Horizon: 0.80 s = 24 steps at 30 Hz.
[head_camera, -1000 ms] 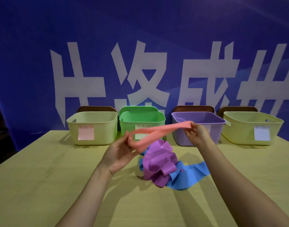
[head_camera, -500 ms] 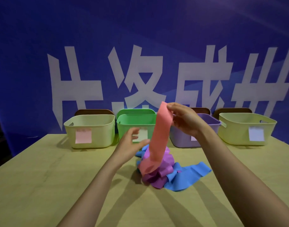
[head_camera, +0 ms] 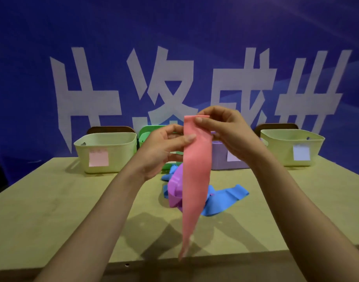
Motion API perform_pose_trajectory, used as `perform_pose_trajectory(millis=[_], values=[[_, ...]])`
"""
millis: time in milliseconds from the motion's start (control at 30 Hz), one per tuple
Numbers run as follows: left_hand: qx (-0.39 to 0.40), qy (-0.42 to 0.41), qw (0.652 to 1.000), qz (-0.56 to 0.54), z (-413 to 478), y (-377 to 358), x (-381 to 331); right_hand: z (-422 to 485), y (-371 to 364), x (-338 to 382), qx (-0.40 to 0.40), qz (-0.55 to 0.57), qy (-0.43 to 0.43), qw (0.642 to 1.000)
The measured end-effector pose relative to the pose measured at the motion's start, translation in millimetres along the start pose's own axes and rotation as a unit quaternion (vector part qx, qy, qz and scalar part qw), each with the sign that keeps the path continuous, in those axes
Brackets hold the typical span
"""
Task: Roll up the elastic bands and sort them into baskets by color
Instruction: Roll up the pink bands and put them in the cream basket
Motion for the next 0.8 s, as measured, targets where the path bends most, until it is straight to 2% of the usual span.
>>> perform_pose_trajectory(millis=[100,300,367,533,667,800], values=[[0.005,0.035,0.999,0.002,-10,2,18,-9,-10,-23,-0.014,0.033,-0.033,0.999],[-0.019,0.201,0.977,0.068,-25,24,124,-35,-40,-132,0.033,-0.049,-0.171,0.984],[-0.049,0.234,0.97,0.039,-23,31,152,-36,-44,-161,0.027,-0.059,-0.197,0.978],[-0.106,0.206,0.973,0.012,4,46,172,-16,-40,-183,-0.015,-0.063,-0.186,0.98],[-0.118,0.183,0.976,0.029,29,56,173,5,-34,-188,0.009,-0.124,-0.149,0.981],[-0.106,0.174,0.978,0.032,50,66,179,21,-25,-203,0.014,-0.105,-0.157,0.982]])
Point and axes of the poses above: each hand's wrist, its own z-axis towards the middle knuckle, its own y-axis out of the back of the hand, x = y × z, the point moved 2 cm from there along z, towards the middle knuckle, and after that the axes turned 6 degrees about x, right-handed, at the moved point
